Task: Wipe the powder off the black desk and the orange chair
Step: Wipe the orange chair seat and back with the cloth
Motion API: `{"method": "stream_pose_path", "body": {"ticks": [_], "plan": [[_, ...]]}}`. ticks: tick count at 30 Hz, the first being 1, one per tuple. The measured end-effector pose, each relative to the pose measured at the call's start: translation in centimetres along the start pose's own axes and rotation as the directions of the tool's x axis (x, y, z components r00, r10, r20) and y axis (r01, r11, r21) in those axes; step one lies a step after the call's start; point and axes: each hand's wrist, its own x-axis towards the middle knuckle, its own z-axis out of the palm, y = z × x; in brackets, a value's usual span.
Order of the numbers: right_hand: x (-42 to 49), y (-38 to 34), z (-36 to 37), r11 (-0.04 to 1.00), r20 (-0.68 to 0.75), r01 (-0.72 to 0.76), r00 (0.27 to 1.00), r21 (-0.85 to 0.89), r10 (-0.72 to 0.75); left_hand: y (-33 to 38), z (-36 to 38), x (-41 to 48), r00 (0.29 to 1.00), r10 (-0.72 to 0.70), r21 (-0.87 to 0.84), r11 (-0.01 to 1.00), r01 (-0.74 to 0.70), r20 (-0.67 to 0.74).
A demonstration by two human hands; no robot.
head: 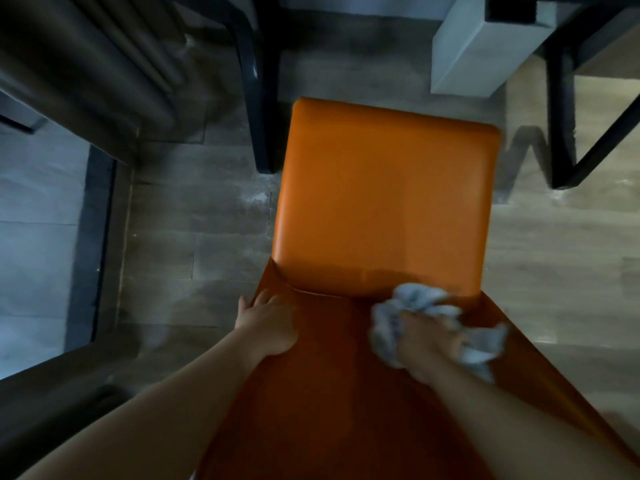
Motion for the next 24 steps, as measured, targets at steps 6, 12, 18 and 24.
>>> {"method": "stream_pose_path", "body": {"ticks": [6, 12, 18, 24], "plan": [[-2.0, -2.8, 0.5, 0.964, -0.034, 0.262, 0.965, 0.036, -0.261, 1.7, -0.1, -0.4, 0.996, -0.086, -0.044, 0.995, 0.084, -0.036], [1.3, 12.7, -4.1, 0.963, -0.13, -0.239, 0.966, -0.128, 0.222, 3.4, 0.4, -0.4, 0.996, -0.085, 0.007, 0.996, 0.085, -0.014], [-1.3, 1.3, 1.2, 0.994, -0.141, 0.083, 0.986, -0.073, -0.093, 4.8, 1.0, -0.3, 0.998, -0.069, -0.034, 0.997, 0.069, 0.002], [0.2, 7.6, -1.3, 0.965, -0.179, -0.119, 0.981, -0.235, 0.078, 3.9, 0.8, -0.8, 0.999, -0.024, -0.013, 1.0, 0.024, -0.022]]}}
